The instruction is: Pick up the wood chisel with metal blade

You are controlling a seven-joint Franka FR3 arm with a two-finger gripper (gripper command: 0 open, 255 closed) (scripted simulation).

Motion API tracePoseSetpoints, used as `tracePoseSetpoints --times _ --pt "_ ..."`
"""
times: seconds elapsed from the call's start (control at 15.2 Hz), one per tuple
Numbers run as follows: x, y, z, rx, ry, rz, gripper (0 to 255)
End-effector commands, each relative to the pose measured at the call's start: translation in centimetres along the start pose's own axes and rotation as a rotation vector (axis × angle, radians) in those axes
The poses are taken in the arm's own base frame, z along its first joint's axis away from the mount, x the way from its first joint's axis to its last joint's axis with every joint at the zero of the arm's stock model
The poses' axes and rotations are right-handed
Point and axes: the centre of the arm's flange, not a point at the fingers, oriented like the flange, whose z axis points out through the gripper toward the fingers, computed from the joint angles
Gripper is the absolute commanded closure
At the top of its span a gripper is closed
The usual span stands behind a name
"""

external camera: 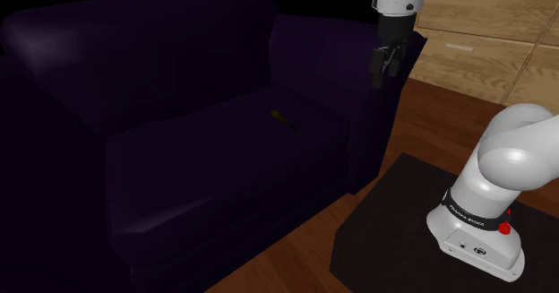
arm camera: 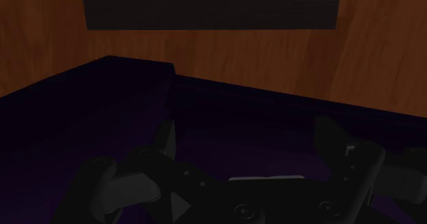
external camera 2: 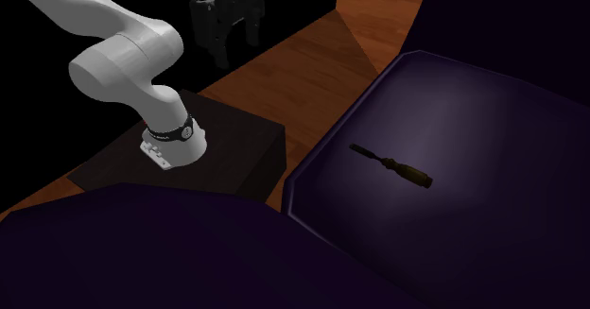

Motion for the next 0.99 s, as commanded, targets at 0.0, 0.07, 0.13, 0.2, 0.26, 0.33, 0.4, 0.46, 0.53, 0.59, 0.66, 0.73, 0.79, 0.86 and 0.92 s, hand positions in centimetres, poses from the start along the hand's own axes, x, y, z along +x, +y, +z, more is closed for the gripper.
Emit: tracePoseSetpoints --times 0.0,0.07,0.13,0.2,0.26,0.33,0.4,0.46,0.53,0.59,0.66,0.73,0.79,0.86,0.92 --pt "0.0 0.0 0.0 0.0 0.0 0.0 0" --pt "1.0 -0.2 0.7 0.002 0.006 -0.003 0" --pt "2.0 -0.3 1.4 0.004 0.012 -0.005 0" --pt "3.0 -0.5 2.1 0.006 0.017 -0.008 0" --pt "4.0 -0.7 2.8 0.008 0.023 -0.01 0" --pt "5.0 -0.8 3.5 0.011 0.029 -0.013 0" --pt "6.1 -1.0 4.2 0.013 0.035 -0.016 0" --pt "7.1 -1.2 4.9 0.015 0.041 -0.018 0" --pt "8.1 -1.4 5.6 0.017 0.047 -0.021 0" --pt "9.1 -1.6 6.2 0.019 0.052 -0.023 0" --pt "10.2 -1.8 6.9 0.021 0.058 -0.026 0" --pt "11.2 -2.0 7.6 0.023 0.064 -0.029 0" --pt "12.2 -2.2 8.2 0.025 0.07 -0.031 0" --pt "13.3 -2.4 8.9 0.028 0.076 -0.034 0" --pt "14.3 -2.6 9.5 0.03 0.082 -0.036 0"
